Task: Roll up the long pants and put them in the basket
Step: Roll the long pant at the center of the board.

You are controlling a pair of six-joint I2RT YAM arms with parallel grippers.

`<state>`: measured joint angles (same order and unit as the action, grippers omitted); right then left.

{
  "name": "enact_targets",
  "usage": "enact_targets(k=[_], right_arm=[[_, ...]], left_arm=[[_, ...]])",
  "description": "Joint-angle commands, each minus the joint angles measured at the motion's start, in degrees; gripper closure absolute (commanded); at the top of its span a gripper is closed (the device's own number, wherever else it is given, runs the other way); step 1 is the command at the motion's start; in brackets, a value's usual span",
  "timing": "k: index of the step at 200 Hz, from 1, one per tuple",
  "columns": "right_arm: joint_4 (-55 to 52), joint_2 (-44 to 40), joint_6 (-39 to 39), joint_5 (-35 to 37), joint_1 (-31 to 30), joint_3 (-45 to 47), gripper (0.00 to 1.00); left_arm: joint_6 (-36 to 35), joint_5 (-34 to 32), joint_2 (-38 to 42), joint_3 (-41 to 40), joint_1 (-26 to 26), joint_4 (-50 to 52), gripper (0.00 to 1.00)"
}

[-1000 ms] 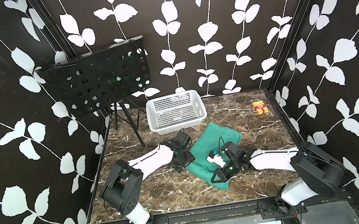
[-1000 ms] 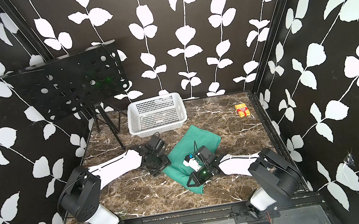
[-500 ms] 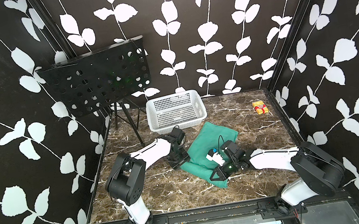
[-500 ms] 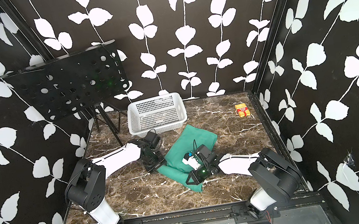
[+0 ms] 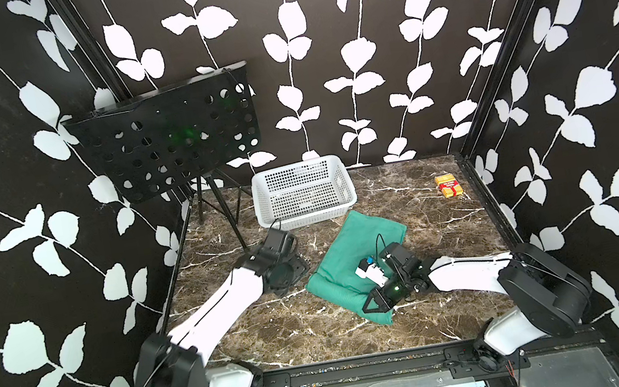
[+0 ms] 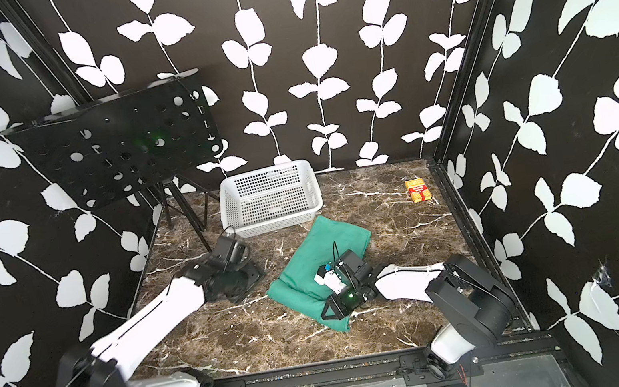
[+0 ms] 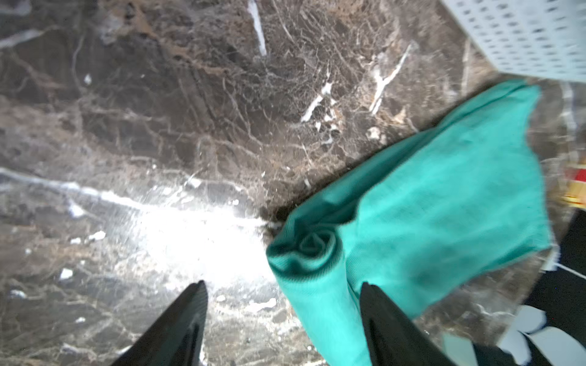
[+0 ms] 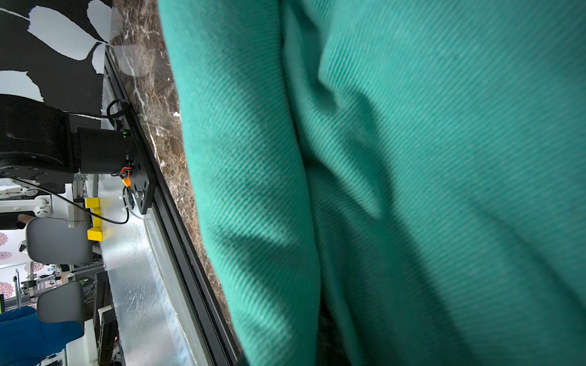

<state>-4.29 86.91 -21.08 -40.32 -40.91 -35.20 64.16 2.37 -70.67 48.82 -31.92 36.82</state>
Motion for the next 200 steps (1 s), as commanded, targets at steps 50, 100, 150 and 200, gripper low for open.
enact_targets(k=[50,100,150,200], right_arm=[[-4.3,0.72,-0.01,1.2,0.3,-1.14,1.0],[-5.81,0.1,-0.11,3.9,0.37,-1.36,1.0],[-9.47,-5.5,0.64,13.1,0.3,-1.19,0.92],[-13.29,-11.84,3.88,24.18,-1.92,-2.27,0.61]], left_arm=[[8.67,4.28,3.4,-13.82,-9.91,-21.27,0.31],[7.21,6.16,-8.33,-11.71,-9.87,-29.07,0.24],[9.01,5.63,-18.63,-5.49,-9.56,-17.9,0.47],[7.81,5.66,-21.77,-1.31,-9.39,-11.34,0.7]])
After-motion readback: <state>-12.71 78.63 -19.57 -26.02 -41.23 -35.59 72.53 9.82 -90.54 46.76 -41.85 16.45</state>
